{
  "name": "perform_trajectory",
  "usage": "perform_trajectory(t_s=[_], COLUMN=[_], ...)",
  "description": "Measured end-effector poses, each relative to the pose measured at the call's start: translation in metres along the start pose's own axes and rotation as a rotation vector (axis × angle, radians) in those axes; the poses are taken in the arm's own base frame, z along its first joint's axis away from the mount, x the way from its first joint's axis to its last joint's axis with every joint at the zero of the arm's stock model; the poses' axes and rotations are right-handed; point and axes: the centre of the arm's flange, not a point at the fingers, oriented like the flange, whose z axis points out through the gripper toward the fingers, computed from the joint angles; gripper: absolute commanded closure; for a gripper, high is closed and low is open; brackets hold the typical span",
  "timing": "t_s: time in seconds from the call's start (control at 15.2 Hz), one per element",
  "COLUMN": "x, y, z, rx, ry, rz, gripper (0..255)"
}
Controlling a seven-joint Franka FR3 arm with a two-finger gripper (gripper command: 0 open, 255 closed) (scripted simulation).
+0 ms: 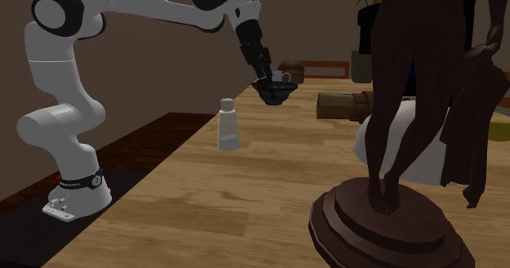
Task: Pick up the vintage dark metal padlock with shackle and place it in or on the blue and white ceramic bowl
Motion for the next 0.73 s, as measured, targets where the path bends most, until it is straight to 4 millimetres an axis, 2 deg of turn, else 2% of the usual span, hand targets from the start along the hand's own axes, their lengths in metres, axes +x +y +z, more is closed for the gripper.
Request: perform_trajectory(t_s=[0.66, 0.73], x=[0.023, 0.024], y=[0.006, 0.0], z=[-0.045, -0.049], rx=[0.0, 0.0], ry=[0.0, 0.0], rz=[0.0, 0.0], gripper=[255, 255])
